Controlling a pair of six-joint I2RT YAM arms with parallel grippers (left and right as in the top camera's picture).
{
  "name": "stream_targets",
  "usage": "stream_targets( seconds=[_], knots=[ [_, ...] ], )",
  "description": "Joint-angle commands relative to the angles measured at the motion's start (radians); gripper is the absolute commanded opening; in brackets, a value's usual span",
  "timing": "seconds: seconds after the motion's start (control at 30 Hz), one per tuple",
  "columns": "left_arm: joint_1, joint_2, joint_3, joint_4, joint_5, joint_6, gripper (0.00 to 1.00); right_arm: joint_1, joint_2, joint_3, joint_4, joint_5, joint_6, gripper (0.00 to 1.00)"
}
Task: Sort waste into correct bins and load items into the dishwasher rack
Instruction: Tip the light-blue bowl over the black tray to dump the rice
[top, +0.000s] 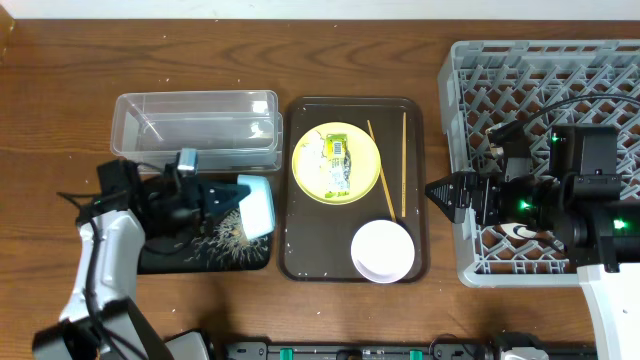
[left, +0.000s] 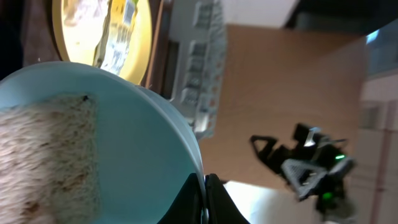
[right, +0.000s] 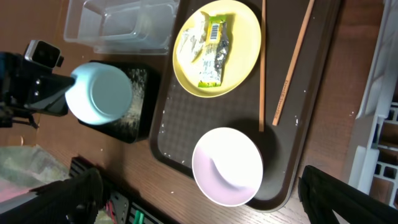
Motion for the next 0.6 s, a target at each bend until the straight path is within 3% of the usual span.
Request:
stream_targets(
  seconds=[0.0,0.3,0.37,0.47,0.53,0.57],
  knots=[
    [0.072,0.008,0.006,0.007,0.129,0.075,0.06,0.01,0.0,-0.005,-0.003,-0.002,-0.018,0.99],
    [0.104,0.01,-0.003,-0.024,0.129,0.114,0.06,0.01,0.0,-0.005,-0.002,0.004,-0.018,0.99],
    [0.106,0.01,-0.011,-0.05,0.119,0.173,0.06,0.01,0.0,-0.005,-0.003,0.003,-0.018,0.99],
    [0.142,0.026,-0.014,-0.029,-0.014,0.13,0.06,0.01,0.0,-0.005,-0.001,0.003,-0.018,0.99],
    [0.15,0.031,-0.019,-0.119,0.13,0.203,0.06,0.01,0.0,-0.005,-0.003,0.004,-0.019,0.99],
    [0.148,0.026,-0.02,-0.181,0.129,0.246,0.06,0.01,0.0,-0.005,-0.005,0.003,-0.023,0.99]
  ],
)
